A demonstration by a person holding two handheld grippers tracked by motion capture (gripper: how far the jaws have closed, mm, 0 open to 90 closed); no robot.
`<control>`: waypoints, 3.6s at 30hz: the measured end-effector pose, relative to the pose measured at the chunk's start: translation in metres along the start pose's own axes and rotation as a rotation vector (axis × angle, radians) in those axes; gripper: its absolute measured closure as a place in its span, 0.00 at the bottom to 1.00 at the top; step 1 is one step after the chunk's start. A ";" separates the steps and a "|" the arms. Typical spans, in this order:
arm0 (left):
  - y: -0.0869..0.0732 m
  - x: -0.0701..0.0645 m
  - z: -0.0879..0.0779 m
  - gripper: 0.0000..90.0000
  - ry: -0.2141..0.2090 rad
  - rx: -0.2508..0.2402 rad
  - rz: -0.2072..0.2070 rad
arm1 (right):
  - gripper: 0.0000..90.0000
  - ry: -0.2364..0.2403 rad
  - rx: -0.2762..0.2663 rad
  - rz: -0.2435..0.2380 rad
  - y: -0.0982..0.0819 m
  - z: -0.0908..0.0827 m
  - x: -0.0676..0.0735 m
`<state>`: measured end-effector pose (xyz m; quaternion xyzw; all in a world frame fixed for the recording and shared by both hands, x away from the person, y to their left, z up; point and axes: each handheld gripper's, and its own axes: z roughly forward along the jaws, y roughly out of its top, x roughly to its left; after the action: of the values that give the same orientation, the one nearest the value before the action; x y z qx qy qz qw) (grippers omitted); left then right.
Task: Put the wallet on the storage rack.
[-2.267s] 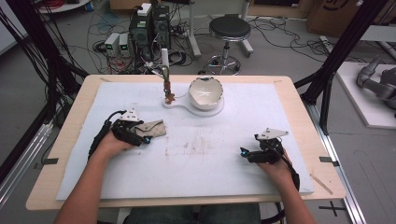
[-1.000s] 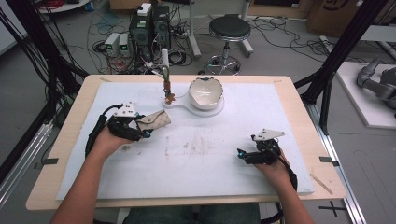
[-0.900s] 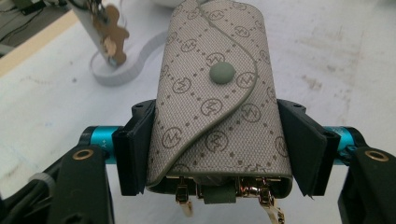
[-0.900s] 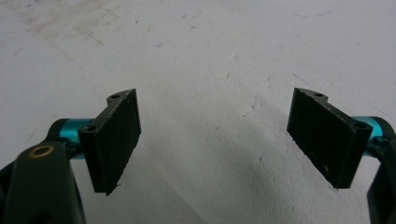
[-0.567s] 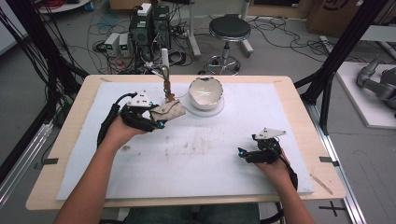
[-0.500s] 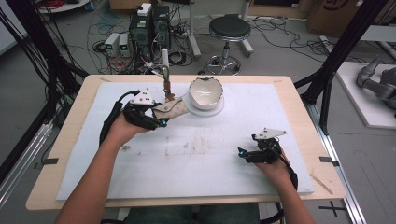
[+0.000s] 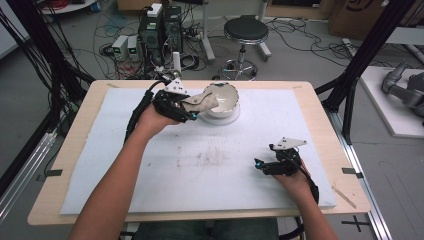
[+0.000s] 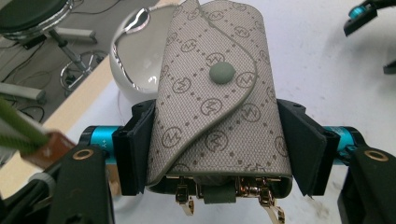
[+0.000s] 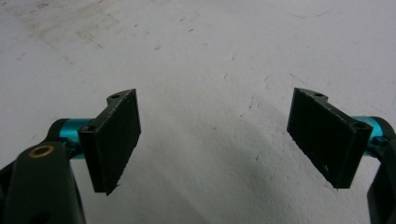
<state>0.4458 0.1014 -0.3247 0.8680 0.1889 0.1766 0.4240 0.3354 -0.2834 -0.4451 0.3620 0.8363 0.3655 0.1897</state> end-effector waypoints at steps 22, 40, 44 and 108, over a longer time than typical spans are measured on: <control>0.025 0.016 0.071 0.36 -0.004 0.123 0.011 | 0.20 0.001 0.008 0.003 -0.002 0.002 -0.002; 0.030 0.023 0.105 0.36 0.016 0.178 -0.011 | 0.20 0.001 0.012 0.006 -0.004 0.002 -0.002; 0.032 0.024 0.109 0.36 0.020 0.182 -0.008 | 0.20 -0.001 0.014 0.008 -0.004 0.002 -0.002; -0.095 -0.035 -0.039 0.22 -0.008 -0.133 -0.122 | 0.20 -0.023 -0.009 0.005 0.001 0.002 -0.002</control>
<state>0.3806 0.1653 -0.3837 0.8254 0.2277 0.1590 0.4914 0.3388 -0.2838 -0.4460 0.3676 0.8314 0.3655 0.2001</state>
